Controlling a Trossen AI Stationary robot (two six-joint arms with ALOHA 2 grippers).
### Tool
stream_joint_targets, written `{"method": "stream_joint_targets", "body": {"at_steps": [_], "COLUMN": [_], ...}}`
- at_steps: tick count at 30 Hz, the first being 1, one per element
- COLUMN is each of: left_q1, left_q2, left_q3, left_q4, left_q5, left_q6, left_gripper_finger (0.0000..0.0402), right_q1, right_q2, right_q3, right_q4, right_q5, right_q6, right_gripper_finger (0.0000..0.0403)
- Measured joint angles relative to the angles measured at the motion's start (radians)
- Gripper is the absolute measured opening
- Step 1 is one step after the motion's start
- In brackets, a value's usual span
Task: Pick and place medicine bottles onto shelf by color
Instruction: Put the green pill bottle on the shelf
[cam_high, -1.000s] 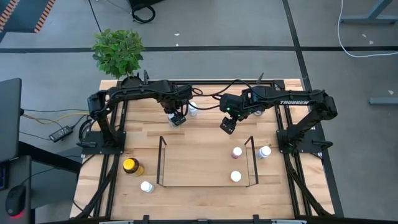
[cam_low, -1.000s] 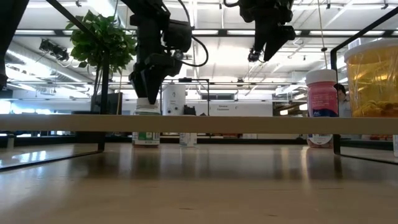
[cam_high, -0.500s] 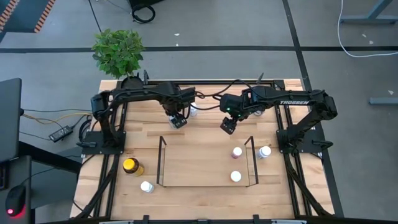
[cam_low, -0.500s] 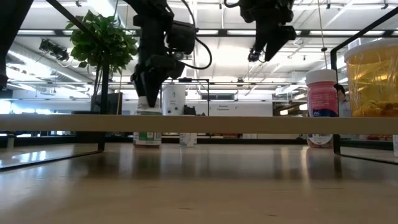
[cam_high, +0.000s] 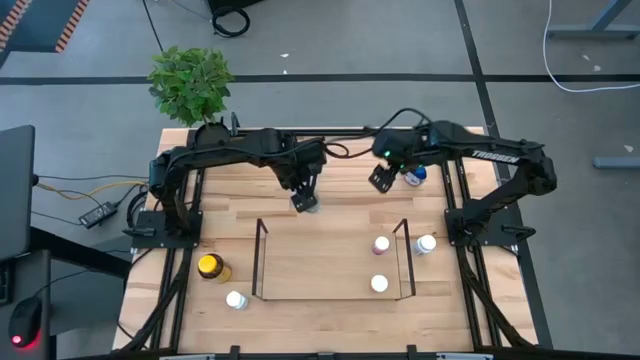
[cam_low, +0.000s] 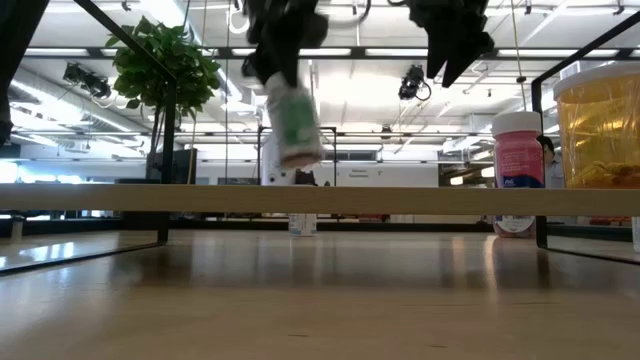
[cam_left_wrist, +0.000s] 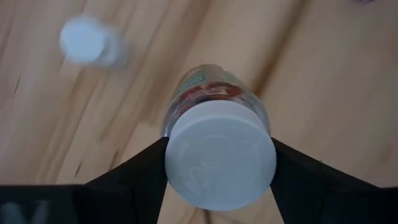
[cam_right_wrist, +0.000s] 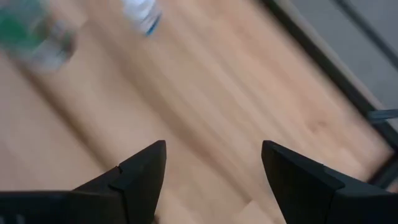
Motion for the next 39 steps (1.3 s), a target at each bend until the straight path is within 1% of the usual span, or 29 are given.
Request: {"method": "stream_joint_targets", "body": {"at_steps": [2, 5, 8, 12, 16, 20, 24, 29, 33, 36, 39], "left_q1": [-0.034, -0.087, -0.136, -0.203, -0.273, -0.327, -0.368, -0.409, -0.424, -0.428, -0.430], "left_q2": [-0.001, -0.002, -0.002, -0.003, 0.006, 0.033, 0.073, 0.124, 0.158, 0.171, 0.174], "left_q3": [0.052, 0.111, 0.141, 0.148, 0.148, 0.148, 0.149, 0.149, 0.149, 0.149, 0.149], "left_q4": [0.003, 0.026, 0.056, 0.107, 0.179, 0.253, 0.300, 0.280, 0.259, 0.283, 0.306], "left_q5": [-0.003, -0.004, -0.004, -0.004, -0.006, -0.011, -0.035, -0.055, -0.053, -0.053, -0.052], "left_q6": [0.000, 0.000, -0.003, -0.032, -0.046, -0.136, -0.158, -0.133, -0.133, -0.152, -0.160], "left_gripper_finger": [0.0252, 0.0248, 0.0237, 0.0237, 0.0249, 0.0240, 0.0236, 0.0247, 0.0242, 0.0238, 0.0243], "right_q1": [-0.033, -0.085, -0.125, -0.152, -0.150, -0.131, -0.124, -0.124, -0.125, -0.129, -0.134], "right_q2": [-0.024, -0.048, -0.063, -0.068, -0.068, -0.068, -0.068, -0.069, -0.070, -0.070, -0.070], "right_q3": [0.000, 0.000, 0.000, 0.000, 0.000, 0.000, 0.000, 0.000, 0.000, 0.000, 0.000], "right_q4": [-0.004, -0.005, -0.005, -0.005, -0.022, -0.029, -0.030, -0.047, -0.049, -0.046, -0.037], "right_q5": [0.021, 0.026, 0.022, -0.016, -0.058, -0.089, -0.090, -0.102, -0.106, -0.106, -0.106], "right_q6": [-0.005, -0.024, -0.039, -0.066, -0.075, -0.113, -0.166, -0.190, -0.249, -0.272, -0.282], "right_gripper_finger": [0.0271, 0.0271, 0.0271, 0.0271, 0.0271, 0.0271, 0.0271, 0.0271, 0.0271, 0.0271, 0.0271]}}
